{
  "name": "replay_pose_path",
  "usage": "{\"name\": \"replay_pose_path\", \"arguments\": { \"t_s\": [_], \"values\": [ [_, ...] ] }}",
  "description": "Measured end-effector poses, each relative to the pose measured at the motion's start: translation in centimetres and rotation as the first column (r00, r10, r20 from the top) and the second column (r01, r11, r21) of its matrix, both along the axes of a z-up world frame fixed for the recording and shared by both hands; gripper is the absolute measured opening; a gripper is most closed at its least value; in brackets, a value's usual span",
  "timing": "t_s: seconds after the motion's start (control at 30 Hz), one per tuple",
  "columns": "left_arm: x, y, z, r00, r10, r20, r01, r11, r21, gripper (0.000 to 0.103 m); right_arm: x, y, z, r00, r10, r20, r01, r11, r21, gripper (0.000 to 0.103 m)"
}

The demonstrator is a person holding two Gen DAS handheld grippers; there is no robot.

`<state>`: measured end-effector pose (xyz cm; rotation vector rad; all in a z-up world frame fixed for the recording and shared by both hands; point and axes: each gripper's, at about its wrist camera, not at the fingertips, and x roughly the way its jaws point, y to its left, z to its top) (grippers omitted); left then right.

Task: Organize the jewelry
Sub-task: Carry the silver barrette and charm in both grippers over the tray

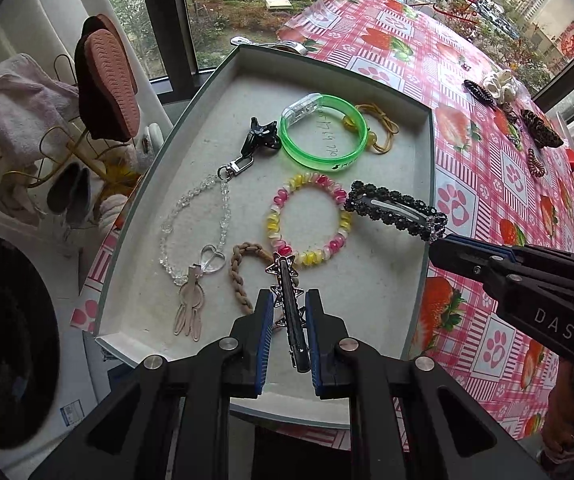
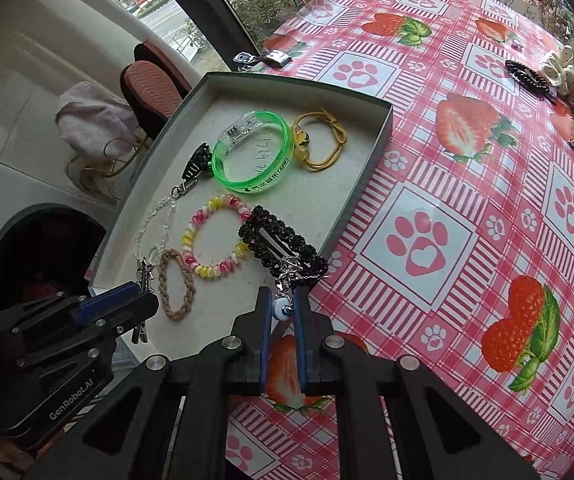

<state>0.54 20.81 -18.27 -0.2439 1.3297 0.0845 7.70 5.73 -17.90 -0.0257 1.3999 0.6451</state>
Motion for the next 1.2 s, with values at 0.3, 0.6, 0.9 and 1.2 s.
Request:
{"name": "replay_pose_path", "arguments": {
  "t_s": [0.3,0.6,0.9,1.2],
  "values": [
    [-0.4,0.7,-0.6,1.0,0.018,-0.006,-0.018,1.0,-0.016,0.023,1.2,1.6,0.8,0.999,0.027,0.043,-0.026,0.999,-0.021,0.011],
    [0.3,-0.2,-1.0,1.0,-0.005,-0.003,0.005,1.0,-0.023,0.023,4.4,3.3,-0.1,0.994,0.069,0.084,-0.061,0.994,-0.087,0.011],
    [0.5,0.3,-2.1,1.0,-0.003,-0.018,0.003,1.0,0.004,0.023,2.4,4.1,-2.5,0.996,0.087,0.016,-0.085,0.991,-0.099,0.011],
    [1.9,2.1,-1.8,0.999,0.034,0.018,-0.034,0.999,0.027,0.023,2.3,4.5,-3.1,1.0,0.024,0.014,-0.023,0.995,-0.1,0.011]
  ]
}}
